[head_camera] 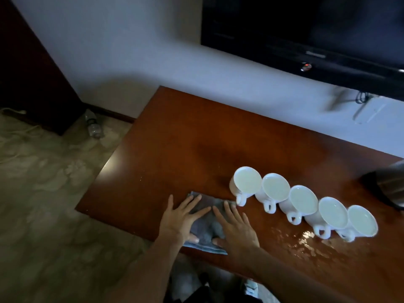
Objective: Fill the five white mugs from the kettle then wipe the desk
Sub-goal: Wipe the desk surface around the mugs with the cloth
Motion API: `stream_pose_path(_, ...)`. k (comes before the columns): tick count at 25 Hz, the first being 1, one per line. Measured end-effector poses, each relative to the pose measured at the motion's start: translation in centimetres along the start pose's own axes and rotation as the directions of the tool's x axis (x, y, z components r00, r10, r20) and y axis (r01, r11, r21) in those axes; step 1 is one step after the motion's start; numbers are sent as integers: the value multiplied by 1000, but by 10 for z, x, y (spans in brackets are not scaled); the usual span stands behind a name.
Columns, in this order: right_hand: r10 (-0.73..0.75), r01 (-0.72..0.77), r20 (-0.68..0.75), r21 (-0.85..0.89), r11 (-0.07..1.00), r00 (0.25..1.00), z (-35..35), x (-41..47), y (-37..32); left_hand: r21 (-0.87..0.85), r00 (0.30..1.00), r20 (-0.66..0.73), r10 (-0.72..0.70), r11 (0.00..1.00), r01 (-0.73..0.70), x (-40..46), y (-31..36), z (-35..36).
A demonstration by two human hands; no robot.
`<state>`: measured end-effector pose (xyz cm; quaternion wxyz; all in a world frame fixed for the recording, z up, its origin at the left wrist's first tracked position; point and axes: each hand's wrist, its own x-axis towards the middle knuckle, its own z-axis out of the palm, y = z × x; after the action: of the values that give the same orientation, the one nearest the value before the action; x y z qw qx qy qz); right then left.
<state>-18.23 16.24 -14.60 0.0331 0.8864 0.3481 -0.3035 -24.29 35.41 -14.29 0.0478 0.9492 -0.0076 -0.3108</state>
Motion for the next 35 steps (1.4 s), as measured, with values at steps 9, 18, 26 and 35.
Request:
stream_pose_path(9,-169,175,74,-84,981,983,-70,161,-158,-60,962,-16,-274,960,273,-29,-194,-3)
stream_pose_path(18,-135,158,93,-309,938,986,-142,232,-73,-41,965,-74,-252,968,249,74,-186,-76)
stream_pose_path(26,-66,98,103,-342,935,993,-171,202,57,-43,987,-64,-146,989,143,149,-86,-122)
stream_pose_path(35,122,-112,39,-198,974,992,-164,160,172,128,998,-69,-4,992,13,227,16,-167)
